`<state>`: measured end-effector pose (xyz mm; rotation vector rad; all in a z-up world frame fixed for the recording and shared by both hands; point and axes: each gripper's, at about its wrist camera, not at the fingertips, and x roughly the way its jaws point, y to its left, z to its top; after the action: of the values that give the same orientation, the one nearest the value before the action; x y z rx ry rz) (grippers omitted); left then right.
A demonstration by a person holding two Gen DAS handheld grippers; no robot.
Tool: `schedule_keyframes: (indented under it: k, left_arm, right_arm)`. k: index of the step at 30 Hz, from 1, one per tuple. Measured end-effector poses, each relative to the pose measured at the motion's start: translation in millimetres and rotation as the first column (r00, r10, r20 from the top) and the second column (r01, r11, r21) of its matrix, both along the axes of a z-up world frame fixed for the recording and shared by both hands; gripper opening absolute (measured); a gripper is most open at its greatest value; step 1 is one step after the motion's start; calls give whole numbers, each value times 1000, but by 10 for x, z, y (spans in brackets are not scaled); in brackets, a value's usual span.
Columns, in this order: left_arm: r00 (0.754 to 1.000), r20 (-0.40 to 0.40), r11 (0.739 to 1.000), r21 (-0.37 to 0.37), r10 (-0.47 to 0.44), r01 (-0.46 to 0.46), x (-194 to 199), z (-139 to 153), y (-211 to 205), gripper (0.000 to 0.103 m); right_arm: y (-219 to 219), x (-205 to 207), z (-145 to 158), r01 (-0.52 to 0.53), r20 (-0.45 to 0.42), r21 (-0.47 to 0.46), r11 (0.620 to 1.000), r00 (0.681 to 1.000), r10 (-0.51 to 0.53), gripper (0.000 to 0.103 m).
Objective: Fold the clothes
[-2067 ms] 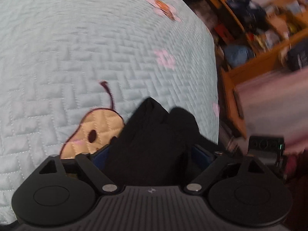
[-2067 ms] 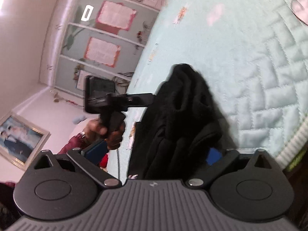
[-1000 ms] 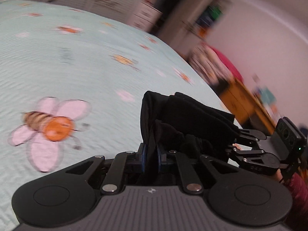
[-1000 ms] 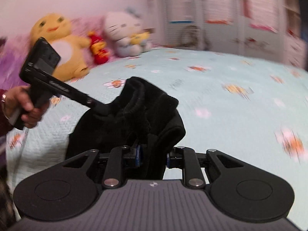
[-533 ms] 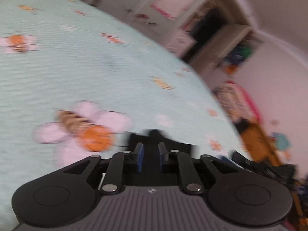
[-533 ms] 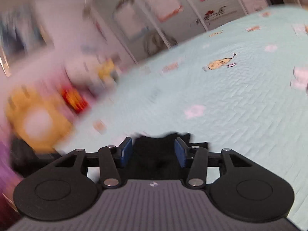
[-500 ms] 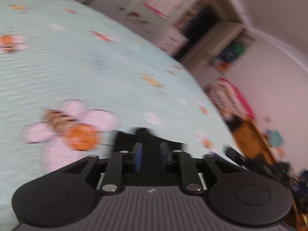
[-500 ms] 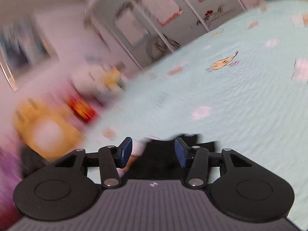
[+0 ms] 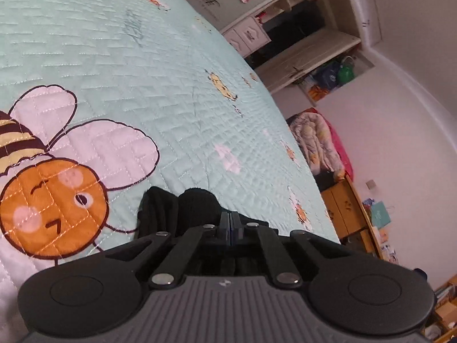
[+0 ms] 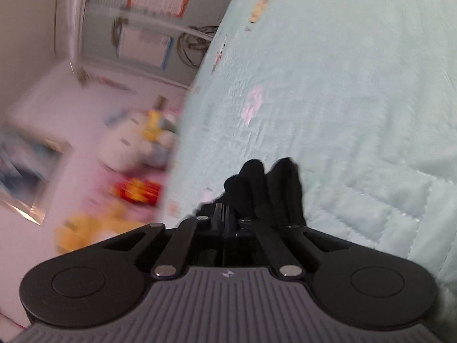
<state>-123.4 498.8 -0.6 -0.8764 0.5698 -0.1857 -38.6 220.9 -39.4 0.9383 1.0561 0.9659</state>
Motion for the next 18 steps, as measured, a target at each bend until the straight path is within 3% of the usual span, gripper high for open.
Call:
schedule_keyframes:
  k: [4,9,10,12,13,14,16,18]
  left_arm:
    - [1000,8,1000,8,9,-9,-35,2,-40,5]
    - [1000,-12,995,102,19,-18,-42,150,-160,4]
    - [1000,-16,991,131,19,-17,-49,226,-196,5]
    - [1000,4,984,180,4,-4,-81,401,-289,24]
    - [999,23,983,184,-24,19,-84,486,-351,43]
    - [998,35,982,184,-54,47,-74,558,-415,49]
    - [991,9,979,160,-133,130,32,590,-549,49]
    - [983,-59,973,145,-172,179,180,483,-623,48]
  right_arm:
    - [70,-25,97,-31,95,-61,998,995,36,0]
    - [4,50,81,-26,101,11,1000,995,25,0]
    - [-29,20,123,-8,118,17,1000,993,6,4]
    - [-153,-114,277,0,194,15,1000,981,-3,14]
    - [-199,-190,383,-6,241,8,1000,971,4,20]
    - [-247,-253,473,-18,271,10,1000,963,15,20]
    - [-373,-379,593,-43,299,5,999,953,39,20]
    - [-392,-424,698,-52,360,-72,996,930,74,20]
